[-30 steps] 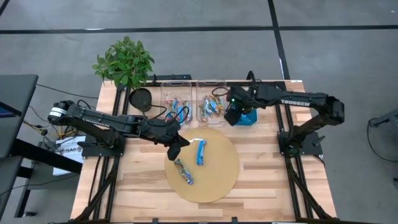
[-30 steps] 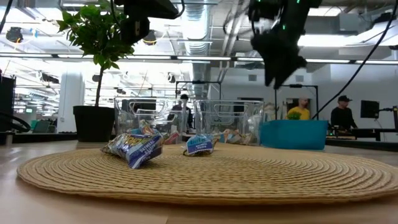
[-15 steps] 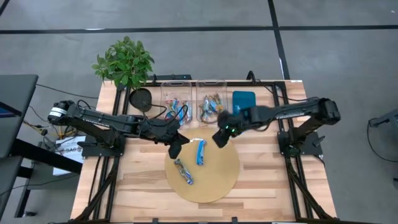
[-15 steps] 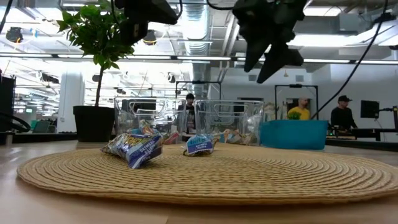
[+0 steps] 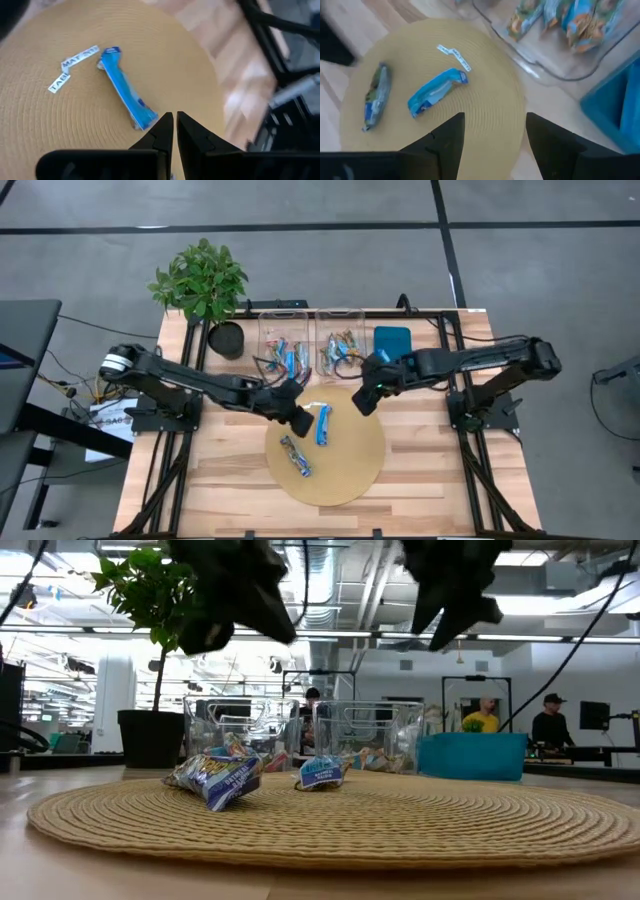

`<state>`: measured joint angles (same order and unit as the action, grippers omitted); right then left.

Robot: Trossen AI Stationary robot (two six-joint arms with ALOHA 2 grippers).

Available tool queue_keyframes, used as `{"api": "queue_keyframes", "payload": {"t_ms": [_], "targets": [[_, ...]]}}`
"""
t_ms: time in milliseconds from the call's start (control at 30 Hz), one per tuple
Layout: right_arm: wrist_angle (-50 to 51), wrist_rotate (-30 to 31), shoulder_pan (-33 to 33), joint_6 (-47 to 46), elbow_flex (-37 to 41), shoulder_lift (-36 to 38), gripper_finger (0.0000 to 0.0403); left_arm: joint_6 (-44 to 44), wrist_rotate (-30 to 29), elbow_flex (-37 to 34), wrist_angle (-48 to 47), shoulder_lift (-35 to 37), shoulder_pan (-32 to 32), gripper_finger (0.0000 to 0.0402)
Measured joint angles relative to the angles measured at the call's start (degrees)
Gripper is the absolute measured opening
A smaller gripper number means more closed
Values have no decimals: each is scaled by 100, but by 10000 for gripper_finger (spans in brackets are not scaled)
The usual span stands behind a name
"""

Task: Pick and place Granola Bars by type
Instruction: Put the top blue granola bar into the blue bin

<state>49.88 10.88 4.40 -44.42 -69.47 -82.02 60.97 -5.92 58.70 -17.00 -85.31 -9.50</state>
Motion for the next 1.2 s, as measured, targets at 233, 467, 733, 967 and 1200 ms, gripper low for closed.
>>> {"api": "queue_keyframes", "payload": {"t_ms": [233, 467, 733, 967, 1200], "targets": [[157, 203, 2, 724, 0, 685, 200, 561, 69, 599, -2, -1081, 46, 36], [93, 447, 46, 1289, 0, 1157, 192, 1086, 237, 836, -43, -1806, 125, 129], [82, 437, 46, 1645, 1, 1261, 184, 1474, -335, 839, -291, -1933, 127, 186], [69, 428, 46, 1815, 0, 1244, 180, 1625, 134, 836, -24, -2393, 120, 188], [69, 427, 22, 1964, 0, 1244, 179, 1630, -40, 839, 131, -2506, 122, 186]]}}
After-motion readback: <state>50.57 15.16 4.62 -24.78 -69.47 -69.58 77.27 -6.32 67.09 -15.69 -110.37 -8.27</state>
